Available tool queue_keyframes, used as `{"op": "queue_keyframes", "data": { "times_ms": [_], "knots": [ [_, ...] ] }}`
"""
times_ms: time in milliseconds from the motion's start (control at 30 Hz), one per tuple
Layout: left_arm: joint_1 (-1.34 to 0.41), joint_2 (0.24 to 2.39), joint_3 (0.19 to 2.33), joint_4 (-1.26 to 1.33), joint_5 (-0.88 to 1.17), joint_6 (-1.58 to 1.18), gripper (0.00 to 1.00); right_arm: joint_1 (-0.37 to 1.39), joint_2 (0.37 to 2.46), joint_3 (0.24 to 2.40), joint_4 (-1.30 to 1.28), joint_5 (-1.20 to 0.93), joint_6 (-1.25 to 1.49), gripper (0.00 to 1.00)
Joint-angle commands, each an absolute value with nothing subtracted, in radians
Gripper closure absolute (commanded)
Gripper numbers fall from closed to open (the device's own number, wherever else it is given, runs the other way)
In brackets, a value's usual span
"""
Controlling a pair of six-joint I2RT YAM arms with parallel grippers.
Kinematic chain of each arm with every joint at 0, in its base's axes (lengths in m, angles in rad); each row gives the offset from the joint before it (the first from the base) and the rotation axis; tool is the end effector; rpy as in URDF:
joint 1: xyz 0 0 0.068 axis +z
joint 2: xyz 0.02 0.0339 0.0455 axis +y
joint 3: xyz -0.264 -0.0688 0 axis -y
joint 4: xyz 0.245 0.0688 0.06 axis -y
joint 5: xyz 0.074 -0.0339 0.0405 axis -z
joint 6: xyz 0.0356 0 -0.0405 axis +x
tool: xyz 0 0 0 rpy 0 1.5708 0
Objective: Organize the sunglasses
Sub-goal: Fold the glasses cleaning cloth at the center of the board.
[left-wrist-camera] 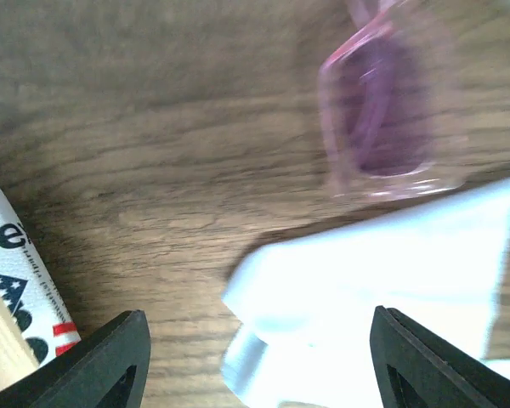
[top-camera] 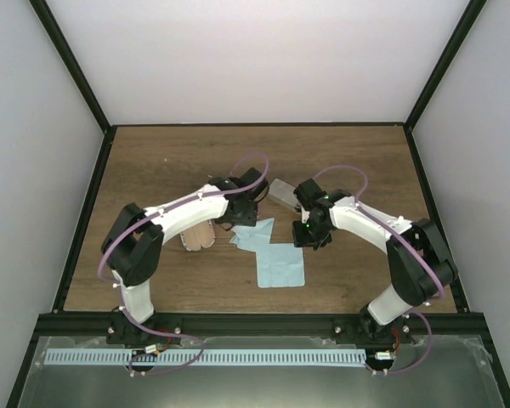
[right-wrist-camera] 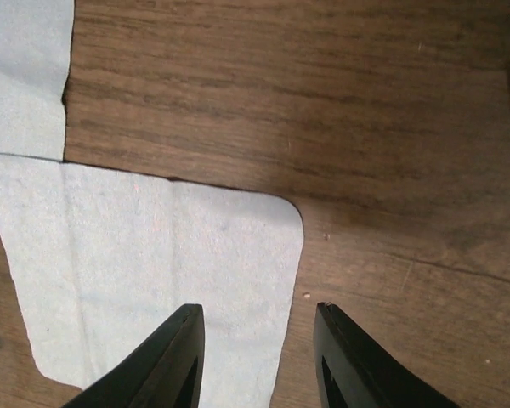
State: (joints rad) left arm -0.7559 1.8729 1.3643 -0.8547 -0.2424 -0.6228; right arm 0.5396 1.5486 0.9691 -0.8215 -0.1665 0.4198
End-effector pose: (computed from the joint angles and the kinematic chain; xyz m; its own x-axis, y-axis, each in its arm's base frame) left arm 0.2708 -0.2435 0.1924 -0.9458 0.1134 -0.3043 0.0963 0.9928 0.0706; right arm 0.2290 0.1440 0.1859 -0.9885 -0.1235 -0.0877 -0.1400 0.9658 0.2180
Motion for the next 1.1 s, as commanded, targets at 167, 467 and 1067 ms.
{"op": "queue_keyframes", "data": {
  "times_ms": [167,467,1067],
  "knots": [
    [-0.797,1.84,1.375,-0.746,-0.047,-0.649,0.35,0.535,1.6,1.038,-0.763,-0.267,0.401,0.76],
    [-0.785,2.0,1.313,-0.632,0.038,-0.62,0.39,0.534,1.623,0.899,-0.683,-0.377,0.41,0.8],
    [-0.674,1.917,1.107,-0.648,-0.08,-0.587,0.38,0.5,1.623,0.852,-0.671,-0.335,0.394,0.8]
  ]
}}
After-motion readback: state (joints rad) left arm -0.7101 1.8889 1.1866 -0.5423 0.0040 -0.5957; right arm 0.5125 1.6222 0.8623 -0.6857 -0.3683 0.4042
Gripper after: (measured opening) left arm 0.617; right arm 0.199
